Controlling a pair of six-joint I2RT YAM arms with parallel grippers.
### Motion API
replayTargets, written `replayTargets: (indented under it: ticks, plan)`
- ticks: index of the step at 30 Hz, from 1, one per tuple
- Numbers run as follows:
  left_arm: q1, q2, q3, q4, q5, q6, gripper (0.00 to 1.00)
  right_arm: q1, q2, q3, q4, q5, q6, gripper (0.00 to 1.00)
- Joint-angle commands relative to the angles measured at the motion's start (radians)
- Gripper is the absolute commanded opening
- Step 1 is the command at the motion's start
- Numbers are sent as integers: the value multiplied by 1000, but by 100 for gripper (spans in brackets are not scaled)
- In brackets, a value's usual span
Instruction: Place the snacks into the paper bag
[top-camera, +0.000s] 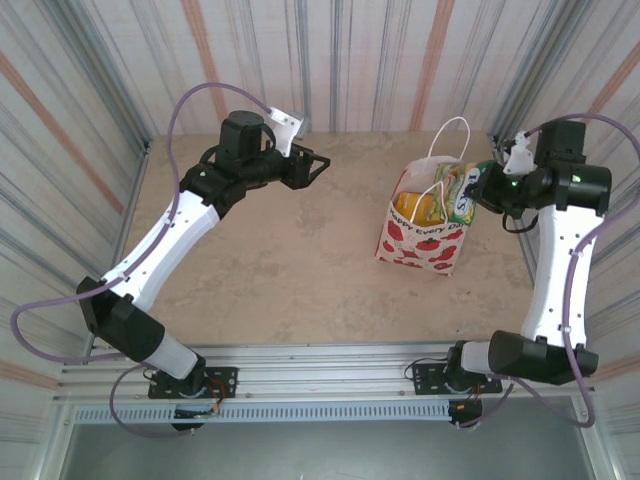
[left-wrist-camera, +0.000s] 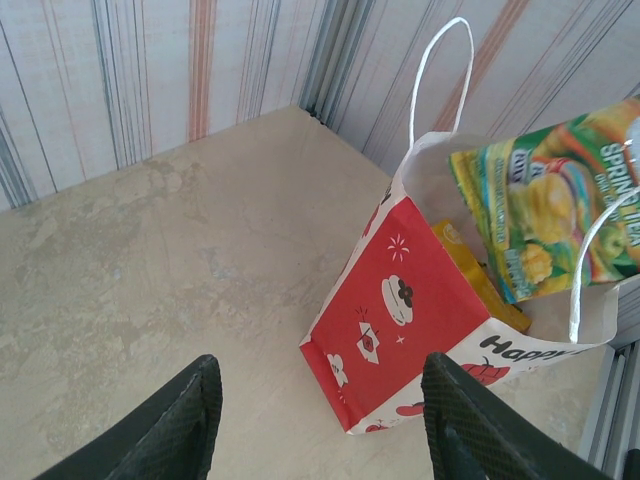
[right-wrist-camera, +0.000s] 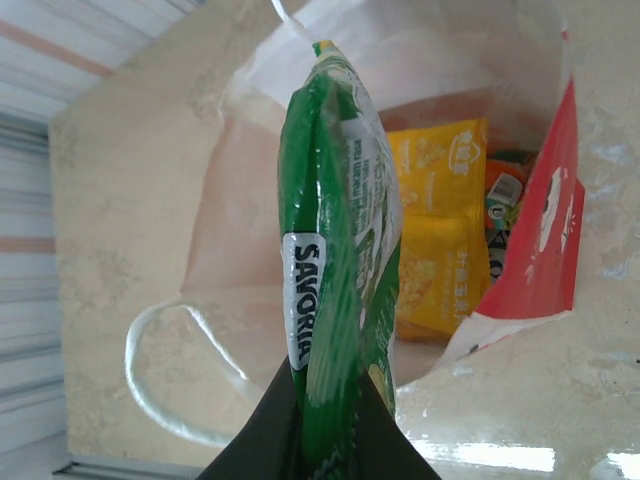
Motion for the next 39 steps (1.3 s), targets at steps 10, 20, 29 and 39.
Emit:
replayTargets:
  ticks: [10,20,29,39]
  plan:
    - [6,-13,-9,-6,-1,1,56,146,131,27,-27,11,98,0]
    - [9,-8,-7,-11,-4,15,57,227,255,20,15,31,127,0]
    - [21,-11,-11,-19,-8,20,56,234,346,24,-2,187,113,8]
    - [22,1,-7,-19,1,15,56,219,353,116,-154,454,75,42]
